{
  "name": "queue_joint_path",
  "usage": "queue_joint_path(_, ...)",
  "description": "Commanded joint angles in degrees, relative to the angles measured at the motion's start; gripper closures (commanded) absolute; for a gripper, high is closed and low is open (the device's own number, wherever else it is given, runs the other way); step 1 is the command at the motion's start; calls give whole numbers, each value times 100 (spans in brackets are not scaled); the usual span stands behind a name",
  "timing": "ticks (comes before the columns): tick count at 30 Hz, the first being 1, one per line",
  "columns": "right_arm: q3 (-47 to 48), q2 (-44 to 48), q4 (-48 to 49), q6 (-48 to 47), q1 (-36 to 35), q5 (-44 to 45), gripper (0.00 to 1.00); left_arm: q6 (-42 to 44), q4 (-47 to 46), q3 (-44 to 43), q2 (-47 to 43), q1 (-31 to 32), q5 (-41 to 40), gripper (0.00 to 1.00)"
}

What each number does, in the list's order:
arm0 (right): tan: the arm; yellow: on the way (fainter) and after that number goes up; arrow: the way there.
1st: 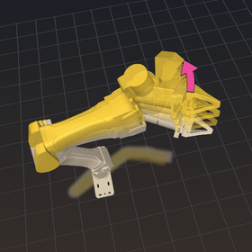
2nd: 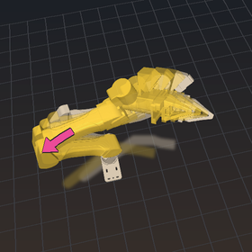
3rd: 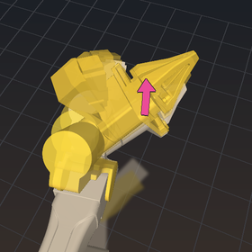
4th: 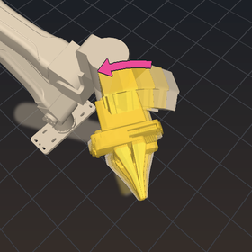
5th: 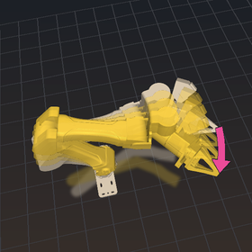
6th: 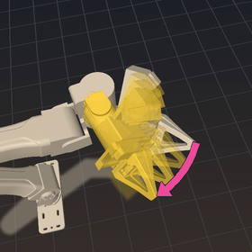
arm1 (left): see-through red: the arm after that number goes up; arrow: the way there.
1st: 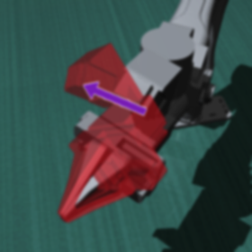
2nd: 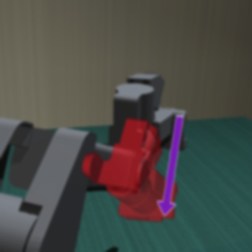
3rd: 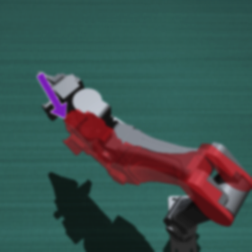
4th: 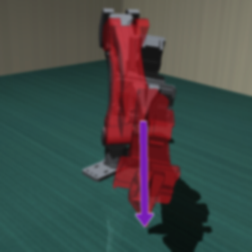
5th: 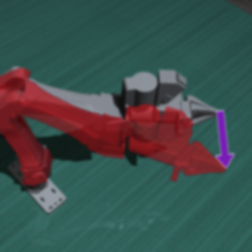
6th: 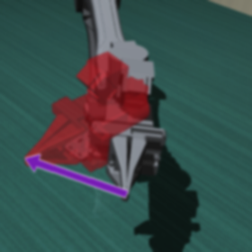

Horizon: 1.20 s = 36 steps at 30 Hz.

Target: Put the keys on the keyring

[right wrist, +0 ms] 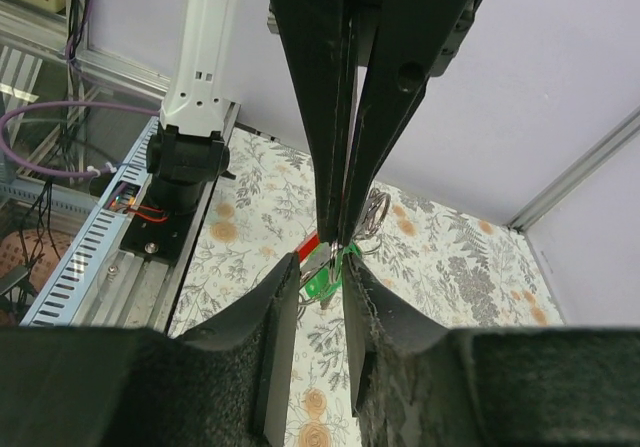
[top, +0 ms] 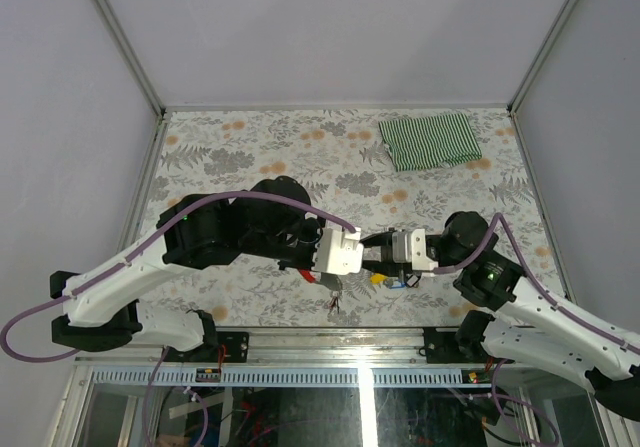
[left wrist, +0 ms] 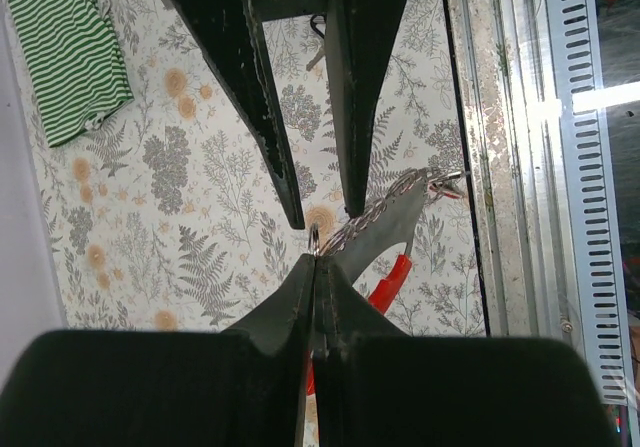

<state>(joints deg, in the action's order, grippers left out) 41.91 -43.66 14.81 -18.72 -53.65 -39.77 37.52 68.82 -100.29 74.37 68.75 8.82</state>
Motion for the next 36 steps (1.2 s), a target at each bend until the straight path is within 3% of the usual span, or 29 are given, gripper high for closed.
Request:
queue_joint_path(1,45,-86,128,-86,-41,116,69,-63,-146,-178,-72,11,-6,100)
queue_joint_path(23,180,-415,505,102,-41,183,75,-59,-196,-104,-42,14,152,100)
queue_joint_path(27,283,-439,359,145,-41,200,100,-75,-239,-84,-28,14,163,100)
queue_joint_path(30,450,-438,56,134,-52,166,100,-132,-335,-42,-91,14,180,100)
queue_joint_path(33,506,-364,-10,168,-43,113,100,-250,-633,184,-309,16,199,91)
queue_joint_path(36,557,-259,-59,216,-41,67,100,-409,-1151,610,-732,9,212,75)
